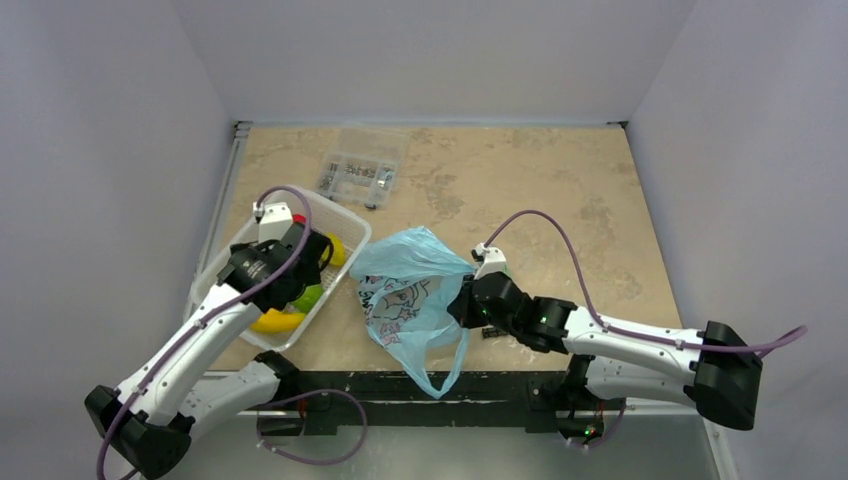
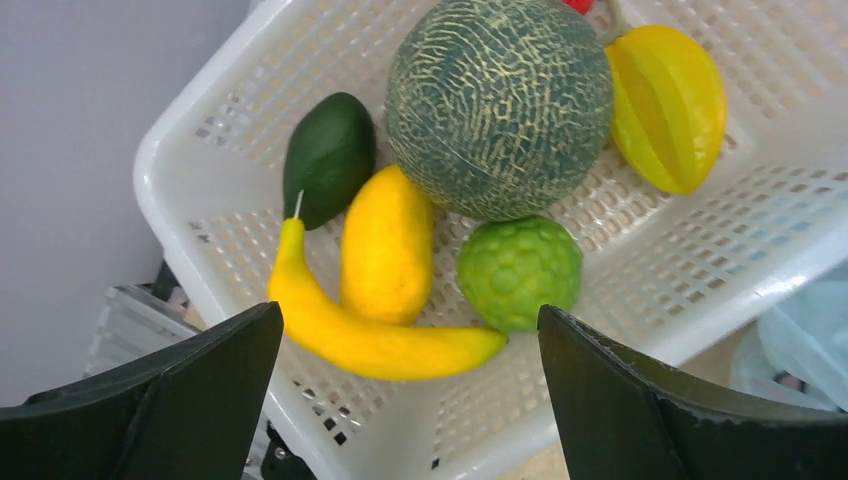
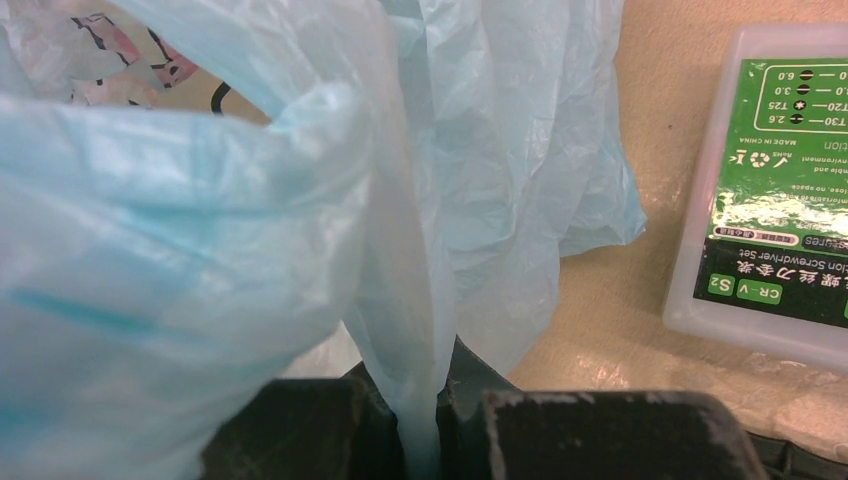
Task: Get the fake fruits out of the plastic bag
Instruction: Place the fake fruit in the bin, then take out the fake fruit from the plastic bag.
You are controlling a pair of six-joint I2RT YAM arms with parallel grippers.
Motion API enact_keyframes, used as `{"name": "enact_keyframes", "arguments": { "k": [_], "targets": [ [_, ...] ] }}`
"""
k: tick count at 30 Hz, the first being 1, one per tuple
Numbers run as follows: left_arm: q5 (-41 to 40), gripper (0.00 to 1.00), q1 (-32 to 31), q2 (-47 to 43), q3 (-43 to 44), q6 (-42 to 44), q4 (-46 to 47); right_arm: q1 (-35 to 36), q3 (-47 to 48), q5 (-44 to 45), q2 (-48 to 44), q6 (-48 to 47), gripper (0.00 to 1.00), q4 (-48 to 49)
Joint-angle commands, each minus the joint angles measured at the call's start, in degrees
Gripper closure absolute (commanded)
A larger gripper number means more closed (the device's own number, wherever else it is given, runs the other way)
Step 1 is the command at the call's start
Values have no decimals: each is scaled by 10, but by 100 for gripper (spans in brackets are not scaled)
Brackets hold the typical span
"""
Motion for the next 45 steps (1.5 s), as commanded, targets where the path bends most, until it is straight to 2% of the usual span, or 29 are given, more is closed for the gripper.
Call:
{"name": "enact_keyframes", "arguments": {
  "k": [1,4,7,12,14,19,21,22,24,26,30,34,37,38,45],
  "targets": [
    [100,0,3,-60,12,11,30,-2,-3,-14,-3,-10,100,22],
    [228,3,3,-100,5,42,51,-1,0,-30,7,-20,100,39],
    [333,0,3,-126,-4,40,55,-1,1,-51,18,-29,100,56],
    [482,0,3,-150,-29,61,73,0,-4,-69,29,-33,100,80],
    [549,0,3,-176,-54,54,110,0,-6,-75,33,-31,100,80],
    [670,12,-19,-202,-140,-36,252,4,-8,-82,51,-28,100,107],
    [644,15,-69,-188,-140,-52,281,5,-6,-86,59,-27,100,111],
    [600,15,-102,-175,-129,-54,281,6,-5,-88,63,-28,100,111],
    [551,16,-158,-129,-103,-51,281,8,1,-90,68,-29,100,108],
    [529,20,-189,-79,-77,-46,288,11,3,-88,71,-30,100,107],
    [465,26,-221,4,-34,-40,295,13,12,-91,72,-32,100,99],
    [379,33,-253,55,-35,-28,336,17,19,-92,61,-34,100,89],
    [338,53,-268,87,-35,-35,343,17,18,-91,51,-32,100,85],
    [327,56,-277,91,-39,-38,351,17,18,-94,48,-32,100,85],
    [265,62,-309,91,-77,-51,420,17,4,-120,18,-17,100,104]
  ]
}}
